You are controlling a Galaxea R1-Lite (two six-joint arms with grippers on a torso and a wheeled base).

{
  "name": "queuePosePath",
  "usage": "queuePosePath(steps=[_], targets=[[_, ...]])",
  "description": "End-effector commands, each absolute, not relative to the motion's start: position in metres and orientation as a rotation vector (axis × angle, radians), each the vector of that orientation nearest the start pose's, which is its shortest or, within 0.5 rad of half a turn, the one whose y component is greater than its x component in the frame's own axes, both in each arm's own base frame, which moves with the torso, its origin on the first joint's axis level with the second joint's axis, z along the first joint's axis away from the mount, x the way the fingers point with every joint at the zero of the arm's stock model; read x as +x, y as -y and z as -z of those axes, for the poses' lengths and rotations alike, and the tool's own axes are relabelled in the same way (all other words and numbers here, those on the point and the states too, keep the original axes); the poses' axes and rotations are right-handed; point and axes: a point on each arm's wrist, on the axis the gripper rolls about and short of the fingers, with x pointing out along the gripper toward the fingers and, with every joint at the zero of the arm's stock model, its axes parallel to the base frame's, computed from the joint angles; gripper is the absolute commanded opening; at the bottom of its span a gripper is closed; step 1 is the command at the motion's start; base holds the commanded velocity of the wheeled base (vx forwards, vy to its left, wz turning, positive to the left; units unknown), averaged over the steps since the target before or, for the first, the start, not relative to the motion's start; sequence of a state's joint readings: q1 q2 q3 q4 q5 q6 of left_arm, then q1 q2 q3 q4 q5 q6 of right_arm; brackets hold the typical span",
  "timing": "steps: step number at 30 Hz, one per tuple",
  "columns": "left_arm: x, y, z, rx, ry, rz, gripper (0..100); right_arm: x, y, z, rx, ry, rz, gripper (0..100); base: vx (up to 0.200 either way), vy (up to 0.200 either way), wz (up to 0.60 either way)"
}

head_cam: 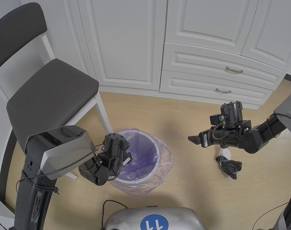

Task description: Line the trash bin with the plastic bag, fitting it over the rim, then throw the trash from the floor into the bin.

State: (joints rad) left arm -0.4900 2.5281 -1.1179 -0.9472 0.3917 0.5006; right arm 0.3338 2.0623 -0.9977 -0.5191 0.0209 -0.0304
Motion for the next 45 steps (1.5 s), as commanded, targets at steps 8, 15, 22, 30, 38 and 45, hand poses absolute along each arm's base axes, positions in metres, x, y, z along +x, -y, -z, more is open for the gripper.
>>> queuePosePath(steps=[8, 15, 22, 30, 38, 45], targets=[[0.367, 0.193, 0.041, 0.733, -0.421, 0.238, 100, 0.350, -0.120, -0.103, -0.120, -0.511, -0.354, 100, 0.000, 0.000, 0.00], [0.336, 0.191, 0.031, 0.735, -0.404, 0.291, 100, 0.348, -0.121, -0.102, -0.130, -0.516, -0.362, 100, 0.000, 0.000, 0.00], [0.308, 0.191, 0.034, 0.734, -0.380, 0.348, 100, 0.347, -0.123, -0.101, -0.131, -0.518, -0.366, 100, 0.000, 0.000, 0.00], [0.281, 0.193, 0.041, 0.758, -0.404, 0.400, 100, 0.346, -0.122, -0.104, -0.130, -0.512, -0.366, 100, 0.000, 0.000, 0.00], [0.286, 0.192, 0.024, 0.702, -0.322, 0.365, 100, 0.346, -0.122, -0.106, -0.126, -0.504, -0.364, 100, 0.000, 0.000, 0.00], [0.285, 0.162, 0.007, 0.566, -0.279, 0.267, 100, 0.344, -0.121, -0.111, -0.123, -0.492, -0.364, 100, 0.000, 0.000, 0.00]])
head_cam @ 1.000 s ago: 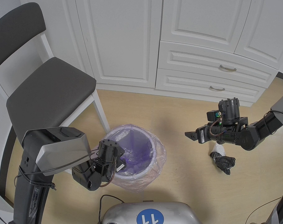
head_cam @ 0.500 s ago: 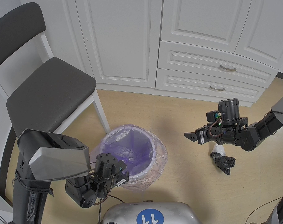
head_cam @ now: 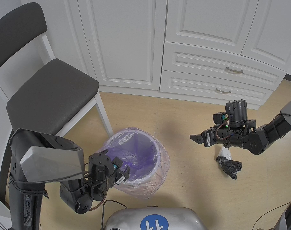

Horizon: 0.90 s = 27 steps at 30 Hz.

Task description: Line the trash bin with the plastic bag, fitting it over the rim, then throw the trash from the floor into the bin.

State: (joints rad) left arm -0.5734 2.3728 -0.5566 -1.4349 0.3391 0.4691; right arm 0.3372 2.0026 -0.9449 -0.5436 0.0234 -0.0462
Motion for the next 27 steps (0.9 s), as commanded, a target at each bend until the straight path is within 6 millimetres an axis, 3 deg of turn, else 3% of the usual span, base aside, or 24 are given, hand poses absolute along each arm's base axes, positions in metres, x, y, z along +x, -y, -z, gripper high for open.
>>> queuePosePath(steps=[1, 5, 6, 14, 22, 27], targets=[[0.279, 0.159, 0.006, 0.516, -0.274, 0.255, 100, 0.344, -0.121, -0.110, -0.123, -0.493, -0.364, 100, 0.000, 0.000, 0.00], [0.268, 0.149, 0.007, 0.469, -0.322, 0.239, 100, 0.344, -0.121, -0.110, -0.125, -0.494, -0.366, 100, 0.000, 0.000, 0.00], [0.260, 0.136, 0.005, 0.418, -0.362, 0.212, 100, 0.344, -0.121, -0.110, -0.126, -0.496, -0.366, 100, 0.000, 0.000, 0.00], [0.255, 0.108, 0.008, 0.408, -0.437, 0.130, 100, 0.344, -0.121, -0.108, -0.128, -0.500, -0.367, 100, 0.000, 0.000, 0.00], [0.268, 0.082, 0.029, 0.407, -0.513, 0.039, 100, 0.345, -0.122, -0.107, -0.129, -0.503, -0.365, 100, 0.000, 0.000, 0.00], [0.294, 0.067, 0.049, 0.390, -0.519, -0.028, 100, 0.347, -0.119, -0.108, -0.125, -0.501, -0.358, 100, 0.000, 0.000, 0.00]])
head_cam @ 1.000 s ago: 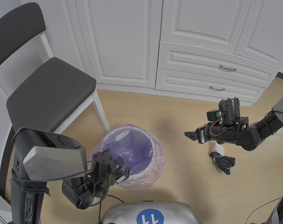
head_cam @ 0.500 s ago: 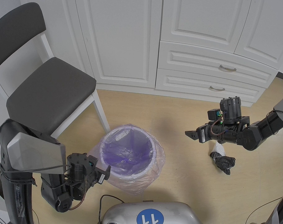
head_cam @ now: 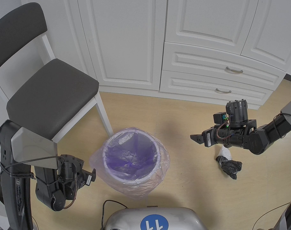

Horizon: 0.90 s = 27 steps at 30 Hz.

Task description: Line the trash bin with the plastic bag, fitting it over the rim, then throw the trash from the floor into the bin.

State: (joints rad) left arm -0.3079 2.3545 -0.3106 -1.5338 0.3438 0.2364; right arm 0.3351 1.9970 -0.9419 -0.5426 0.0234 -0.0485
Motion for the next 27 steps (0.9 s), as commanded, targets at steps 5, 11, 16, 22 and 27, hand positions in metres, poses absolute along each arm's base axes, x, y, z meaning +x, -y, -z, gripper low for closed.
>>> queuePosePath(steps=[5, 11, 16, 22, 27], targets=[[0.320, 0.057, 0.071, 0.454, -0.507, -0.040, 100, 0.348, -0.119, -0.107, -0.127, -0.502, -0.358, 100, 0.000, 0.000, 0.00], [0.349, 0.061, 0.085, 0.487, -0.524, 0.021, 100, 0.348, -0.119, -0.105, -0.128, -0.505, -0.358, 100, 0.000, 0.000, 0.00], [0.383, 0.073, 0.078, 0.494, -0.539, 0.038, 100, 0.350, -0.120, -0.103, -0.128, -0.510, -0.358, 100, 0.000, 0.000, 0.00], [0.420, 0.084, 0.069, 0.487, -0.578, 0.106, 100, 0.351, -0.118, -0.102, -0.131, -0.511, -0.353, 100, 0.000, 0.000, 0.00], [0.439, 0.088, 0.065, 0.479, -0.606, 0.153, 100, 0.351, -0.115, -0.103, -0.129, -0.509, -0.352, 100, 0.000, 0.000, 0.00]])
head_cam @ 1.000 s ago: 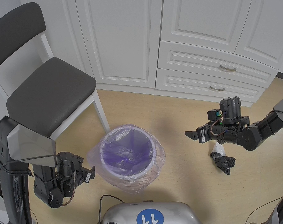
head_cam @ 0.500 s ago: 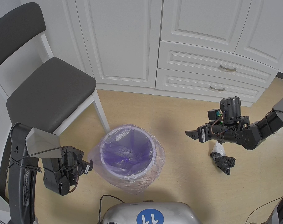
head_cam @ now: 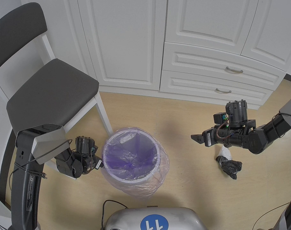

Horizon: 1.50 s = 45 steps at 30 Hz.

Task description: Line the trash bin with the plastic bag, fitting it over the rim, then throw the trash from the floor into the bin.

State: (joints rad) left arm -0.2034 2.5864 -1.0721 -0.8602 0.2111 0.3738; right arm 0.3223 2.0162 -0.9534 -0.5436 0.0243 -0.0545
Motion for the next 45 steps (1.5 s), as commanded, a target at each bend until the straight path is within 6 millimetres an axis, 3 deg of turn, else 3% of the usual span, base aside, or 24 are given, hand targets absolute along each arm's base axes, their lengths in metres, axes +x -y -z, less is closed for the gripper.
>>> queuePosePath(steps=[1, 15, 21, 35, 37, 41, 45], targets=[[0.442, 0.088, 0.064, 0.478, -0.612, 0.155, 100, 0.352, -0.115, -0.102, -0.127, -0.511, -0.357, 100, 0.000, 0.000, 0.00], [0.477, 0.094, 0.062, 0.499, -0.630, 0.193, 100, 0.351, -0.115, -0.095, -0.148, -0.528, -0.386, 100, 0.000, 0.000, 0.00], [0.478, 0.098, 0.081, 0.496, -0.649, 0.237, 100, 0.354, -0.113, -0.093, -0.144, -0.533, -0.390, 100, 0.000, 0.000, 0.00], [0.478, 0.098, 0.078, 0.559, -0.685, 0.297, 100, 0.358, -0.106, -0.090, -0.155, -0.537, -0.381, 100, 0.000, 0.000, 0.00], [0.472, 0.096, 0.066, 0.559, -0.689, 0.286, 100, 0.358, -0.105, -0.091, -0.151, -0.534, -0.387, 100, 0.000, 0.000, 0.00], [0.440, 0.090, 0.035, 0.591, -0.723, 0.245, 100, 0.358, -0.103, -0.094, -0.148, -0.528, -0.383, 100, 0.000, 0.000, 0.00], [0.414, 0.095, 0.019, 0.626, -0.672, 0.176, 100, 0.357, -0.103, -0.095, -0.149, -0.525, -0.384, 100, 0.000, 0.000, 0.00]])
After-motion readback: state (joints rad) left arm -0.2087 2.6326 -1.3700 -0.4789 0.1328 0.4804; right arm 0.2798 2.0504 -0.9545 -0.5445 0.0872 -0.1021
